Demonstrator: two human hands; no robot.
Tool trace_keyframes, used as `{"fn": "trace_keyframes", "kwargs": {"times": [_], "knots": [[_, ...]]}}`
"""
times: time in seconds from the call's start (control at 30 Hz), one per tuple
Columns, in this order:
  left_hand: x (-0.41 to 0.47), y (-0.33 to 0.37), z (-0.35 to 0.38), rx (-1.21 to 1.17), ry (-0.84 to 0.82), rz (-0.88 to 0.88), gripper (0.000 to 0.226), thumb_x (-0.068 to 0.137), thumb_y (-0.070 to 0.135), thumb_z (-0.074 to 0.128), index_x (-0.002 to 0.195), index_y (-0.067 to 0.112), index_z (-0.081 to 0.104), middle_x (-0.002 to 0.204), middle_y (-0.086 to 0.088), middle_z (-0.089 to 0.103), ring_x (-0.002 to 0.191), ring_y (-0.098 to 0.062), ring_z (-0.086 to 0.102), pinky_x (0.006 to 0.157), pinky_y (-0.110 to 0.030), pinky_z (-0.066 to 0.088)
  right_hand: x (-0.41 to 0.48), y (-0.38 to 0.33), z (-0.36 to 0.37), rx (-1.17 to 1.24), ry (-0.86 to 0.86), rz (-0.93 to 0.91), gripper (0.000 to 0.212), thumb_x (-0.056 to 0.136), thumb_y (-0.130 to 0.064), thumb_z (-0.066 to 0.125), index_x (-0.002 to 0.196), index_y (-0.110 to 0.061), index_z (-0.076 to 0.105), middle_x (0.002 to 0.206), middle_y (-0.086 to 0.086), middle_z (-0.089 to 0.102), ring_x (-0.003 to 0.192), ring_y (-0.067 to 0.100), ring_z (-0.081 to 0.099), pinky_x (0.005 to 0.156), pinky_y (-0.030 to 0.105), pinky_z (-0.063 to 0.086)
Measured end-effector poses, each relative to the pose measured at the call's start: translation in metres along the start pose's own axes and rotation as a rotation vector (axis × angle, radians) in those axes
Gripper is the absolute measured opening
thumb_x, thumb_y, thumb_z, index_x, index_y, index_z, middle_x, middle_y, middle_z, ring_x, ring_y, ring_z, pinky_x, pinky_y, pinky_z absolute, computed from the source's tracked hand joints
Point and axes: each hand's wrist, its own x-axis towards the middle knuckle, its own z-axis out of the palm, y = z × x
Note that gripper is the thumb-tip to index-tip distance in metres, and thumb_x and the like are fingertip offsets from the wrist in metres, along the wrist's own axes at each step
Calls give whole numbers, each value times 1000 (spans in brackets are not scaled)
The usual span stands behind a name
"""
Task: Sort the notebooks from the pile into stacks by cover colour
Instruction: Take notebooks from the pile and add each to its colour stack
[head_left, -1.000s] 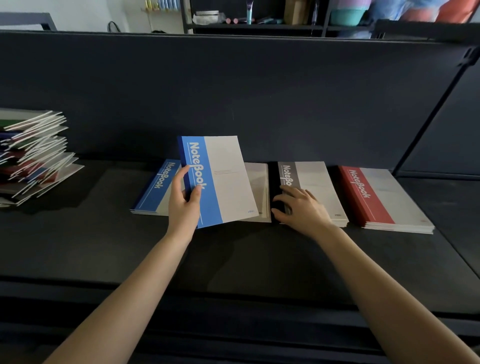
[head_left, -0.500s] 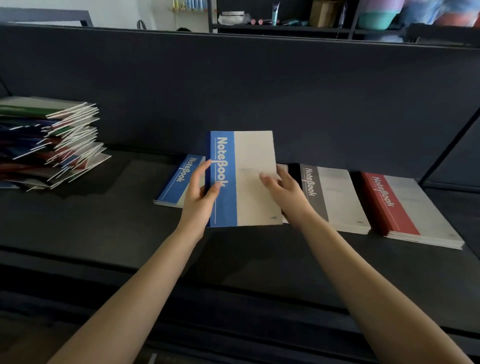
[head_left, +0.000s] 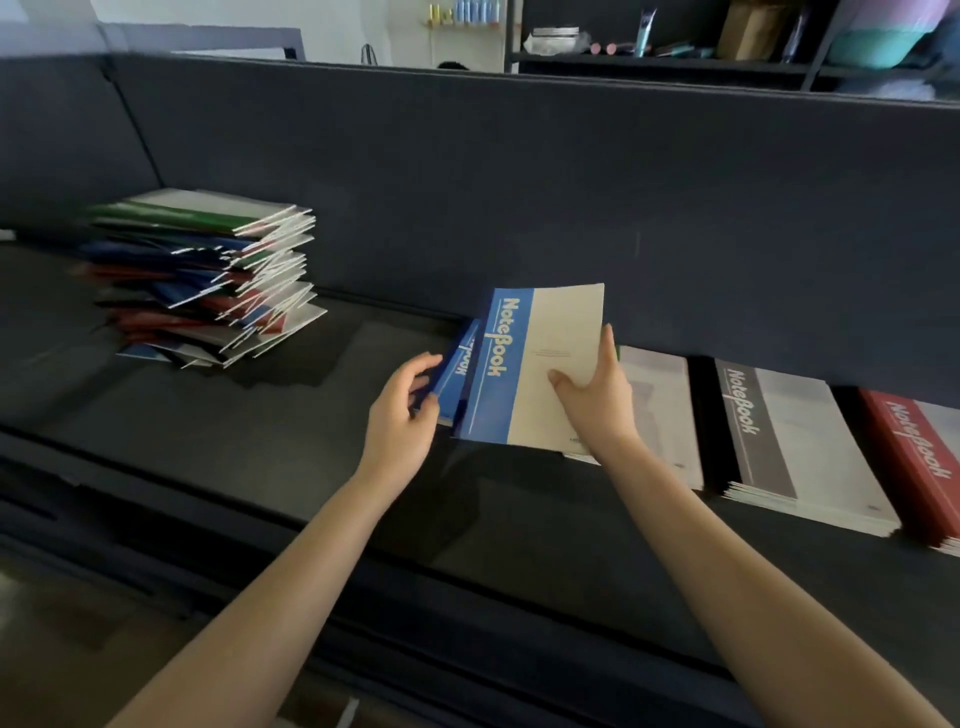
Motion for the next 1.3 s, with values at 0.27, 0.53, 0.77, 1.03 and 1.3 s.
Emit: {"fn": "trace_keyframes", "kwargs": {"times": [0.27,0.53,0.77,1.03,1.3], "knots": [[23,-23,-33,543,-327,131,58,98,36,47,150,27,22,160,6,11,148,-18,5,120,-41,13,14,-15,56,-329,-78,-16,82,93,1,49,153,-18,-4,156,10,9,105,22,50,80,22,38],[41,-40,-46,465,-388,76,57,98,34,48,149,26,25,160,7,12,147,-19,10,119,-47,17,24,-6,70,-676,-187,56,42,100,-15,41,141,-4,42,156,26,0,145,36,9,114,41,27],[45,-48,-69,445,-381,92,57,98,33,48,150,27,23,160,9,12,148,-16,7,120,-42,12,31,-16,89,-822,-149,37,44,95,-16,40,139,-11,44,160,13,-1,146,37,-1,118,48,4],[57,-63,-131,483,-291,42,58,98,33,50,149,28,23,160,8,12,148,-15,3,121,-40,10,31,-65,156,-543,-201,-299,51,98,-20,46,147,-22,33,158,3,15,145,29,9,118,50,12],[63,-73,-214,532,-142,26,58,96,30,54,148,25,29,158,4,21,147,-16,9,120,-44,15,31,-136,236,-344,-241,-531,49,95,-17,51,143,-21,39,155,5,24,143,28,18,115,54,19]]}}
